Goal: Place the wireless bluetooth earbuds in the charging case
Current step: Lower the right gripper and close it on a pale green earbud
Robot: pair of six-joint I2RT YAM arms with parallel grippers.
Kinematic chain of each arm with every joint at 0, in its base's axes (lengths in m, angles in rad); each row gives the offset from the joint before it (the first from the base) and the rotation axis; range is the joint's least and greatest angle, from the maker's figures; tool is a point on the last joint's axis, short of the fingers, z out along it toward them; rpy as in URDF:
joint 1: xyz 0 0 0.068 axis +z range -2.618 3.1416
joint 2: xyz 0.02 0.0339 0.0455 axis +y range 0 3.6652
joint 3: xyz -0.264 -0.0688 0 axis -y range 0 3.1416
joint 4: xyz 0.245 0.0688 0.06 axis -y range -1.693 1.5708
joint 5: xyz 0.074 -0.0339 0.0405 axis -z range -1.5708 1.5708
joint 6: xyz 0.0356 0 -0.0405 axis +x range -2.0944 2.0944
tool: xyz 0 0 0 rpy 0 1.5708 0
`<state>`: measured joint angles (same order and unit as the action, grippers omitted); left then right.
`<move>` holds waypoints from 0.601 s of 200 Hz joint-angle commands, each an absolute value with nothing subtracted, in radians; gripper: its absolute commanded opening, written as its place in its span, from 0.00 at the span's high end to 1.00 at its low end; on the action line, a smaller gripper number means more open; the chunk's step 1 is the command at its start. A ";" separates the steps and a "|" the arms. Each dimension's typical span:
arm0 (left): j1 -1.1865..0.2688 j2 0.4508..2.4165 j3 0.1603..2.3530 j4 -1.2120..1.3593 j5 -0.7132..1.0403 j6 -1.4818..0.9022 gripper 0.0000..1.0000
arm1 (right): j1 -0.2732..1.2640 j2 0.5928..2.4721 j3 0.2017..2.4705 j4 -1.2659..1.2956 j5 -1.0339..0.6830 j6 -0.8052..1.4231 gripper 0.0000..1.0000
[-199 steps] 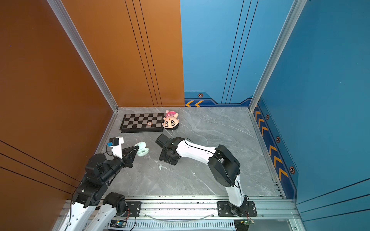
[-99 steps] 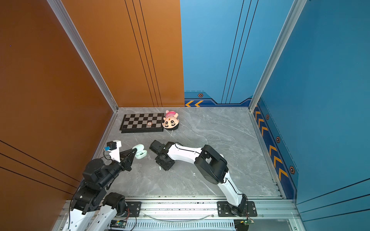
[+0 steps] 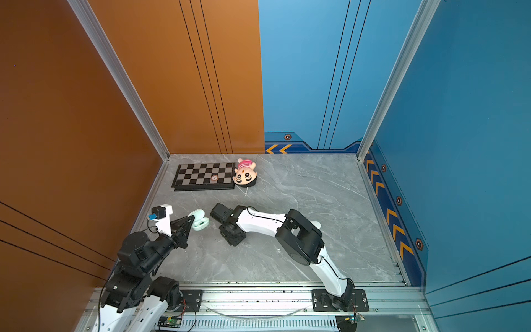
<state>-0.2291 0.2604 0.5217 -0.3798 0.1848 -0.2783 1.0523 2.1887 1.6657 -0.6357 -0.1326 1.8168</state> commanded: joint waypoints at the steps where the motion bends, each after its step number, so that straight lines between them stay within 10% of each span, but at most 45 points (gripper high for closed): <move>1: -0.221 0.252 0.518 -0.385 0.169 -0.260 1.00 | 1.060 2.232 1.667 -0.665 -0.108 1.839 0.74; 120: -0.218 0.265 0.525 -0.385 0.165 -0.241 1.00 | 1.046 2.216 1.631 -0.664 -0.085 1.799 0.89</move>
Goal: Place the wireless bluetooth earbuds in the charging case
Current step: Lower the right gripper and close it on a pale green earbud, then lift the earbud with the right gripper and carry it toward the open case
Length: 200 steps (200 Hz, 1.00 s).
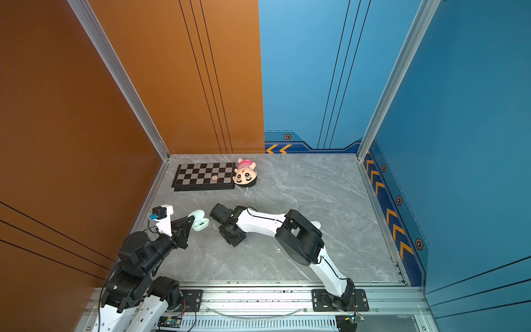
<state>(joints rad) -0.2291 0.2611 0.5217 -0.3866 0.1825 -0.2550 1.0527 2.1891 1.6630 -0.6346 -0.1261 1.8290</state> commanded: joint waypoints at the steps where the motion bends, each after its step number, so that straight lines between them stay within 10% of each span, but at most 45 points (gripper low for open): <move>1: -0.218 0.265 0.526 -0.385 0.164 -0.240 1.00 | 1.046 2.214 1.631 -0.664 -0.085 1.798 0.89; 107: -0.218 0.390 0.532 -0.264 0.264 -0.322 1.00 | 0.924 1.892 1.471 -0.645 -0.041 1.288 0.97; 200: -0.309 0.688 0.488 0.143 0.345 -0.402 1.00 | 0.598 1.506 1.244 -0.409 -0.461 0.789 0.95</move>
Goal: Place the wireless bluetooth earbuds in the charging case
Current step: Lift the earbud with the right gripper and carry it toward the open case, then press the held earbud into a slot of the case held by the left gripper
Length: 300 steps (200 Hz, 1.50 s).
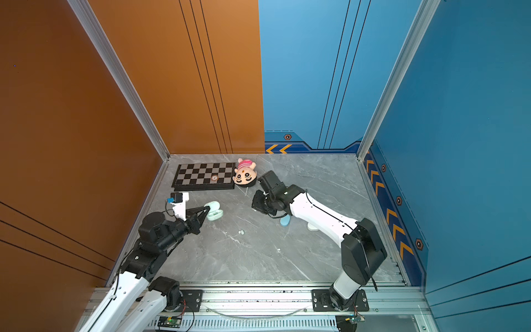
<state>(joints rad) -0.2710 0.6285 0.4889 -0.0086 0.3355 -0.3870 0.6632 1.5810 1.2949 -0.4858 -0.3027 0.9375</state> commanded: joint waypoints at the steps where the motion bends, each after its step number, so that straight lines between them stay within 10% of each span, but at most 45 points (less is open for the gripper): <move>1: -0.311 0.692 0.489 0.146 0.343 -0.402 1.00 | 0.596 1.504 1.243 -0.406 -0.466 0.788 0.95; 84: -0.482 0.973 0.570 0.394 0.305 -0.314 1.00 | 0.550 1.395 1.207 -0.169 -0.729 0.804 0.93; 300: -0.601 1.042 0.664 0.529 0.331 -0.221 1.00 | 0.638 1.386 1.206 -0.206 -0.781 0.669 0.94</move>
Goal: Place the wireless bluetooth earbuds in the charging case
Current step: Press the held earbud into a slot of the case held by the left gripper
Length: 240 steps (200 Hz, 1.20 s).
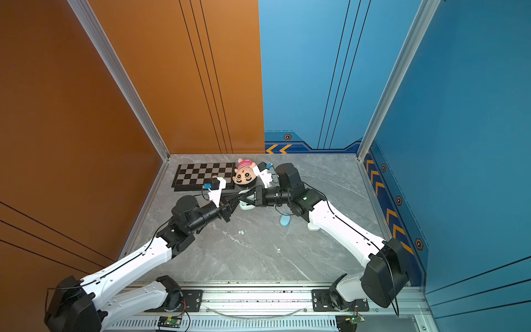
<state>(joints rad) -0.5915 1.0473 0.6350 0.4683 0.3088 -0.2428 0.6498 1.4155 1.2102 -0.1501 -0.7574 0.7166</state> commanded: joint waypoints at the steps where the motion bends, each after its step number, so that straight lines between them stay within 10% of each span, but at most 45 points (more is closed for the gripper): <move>1: -0.601 1.042 0.664 0.529 0.331 -0.221 1.00 | 0.636 1.385 1.206 -0.207 -0.781 0.669 0.94; 240: -0.615 1.031 0.664 0.538 0.252 -0.185 1.00 | 0.646 1.366 1.203 -0.230 -0.828 0.690 0.94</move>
